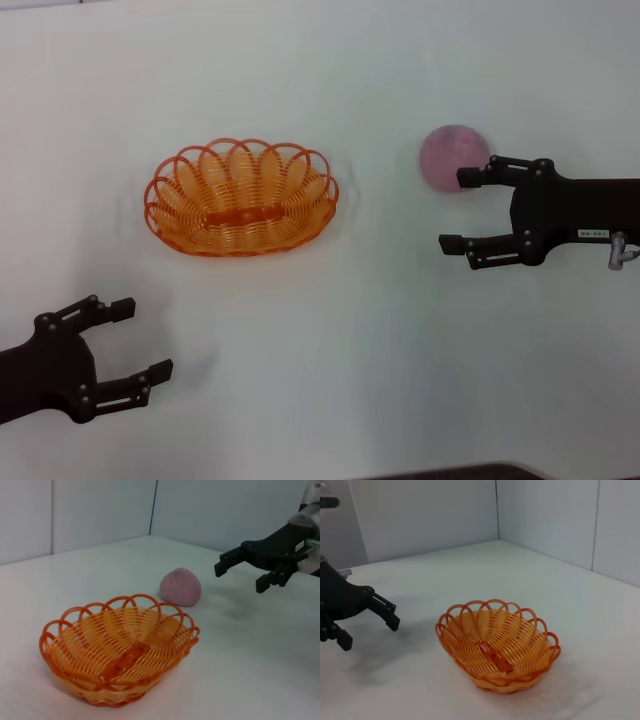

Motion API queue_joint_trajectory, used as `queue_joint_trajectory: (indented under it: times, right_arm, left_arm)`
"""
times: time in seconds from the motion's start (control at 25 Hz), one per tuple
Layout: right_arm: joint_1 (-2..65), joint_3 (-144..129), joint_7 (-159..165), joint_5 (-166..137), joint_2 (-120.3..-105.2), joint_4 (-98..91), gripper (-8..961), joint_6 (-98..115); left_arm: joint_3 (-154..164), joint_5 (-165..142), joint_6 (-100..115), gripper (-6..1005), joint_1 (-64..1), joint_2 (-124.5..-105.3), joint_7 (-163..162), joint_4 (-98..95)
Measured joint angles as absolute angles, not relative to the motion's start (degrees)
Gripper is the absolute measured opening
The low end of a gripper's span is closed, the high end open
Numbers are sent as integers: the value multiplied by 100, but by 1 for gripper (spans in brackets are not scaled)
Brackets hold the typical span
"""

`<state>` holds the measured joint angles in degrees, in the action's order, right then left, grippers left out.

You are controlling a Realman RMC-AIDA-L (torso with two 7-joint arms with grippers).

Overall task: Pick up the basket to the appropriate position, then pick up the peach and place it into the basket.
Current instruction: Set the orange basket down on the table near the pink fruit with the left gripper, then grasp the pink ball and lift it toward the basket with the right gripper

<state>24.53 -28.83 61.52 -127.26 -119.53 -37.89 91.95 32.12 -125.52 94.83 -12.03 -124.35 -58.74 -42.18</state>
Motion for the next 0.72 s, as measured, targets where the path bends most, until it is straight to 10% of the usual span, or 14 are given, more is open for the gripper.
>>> queue_joint_trajectory:
  times: [0.72]
  right_arm:
    - [2577,-2754,8730,-12767,-11946,-5411,914,9872]
  left_arm:
    - [2892,-12499,9631,889,-1215,-12409,-5915,-4136]
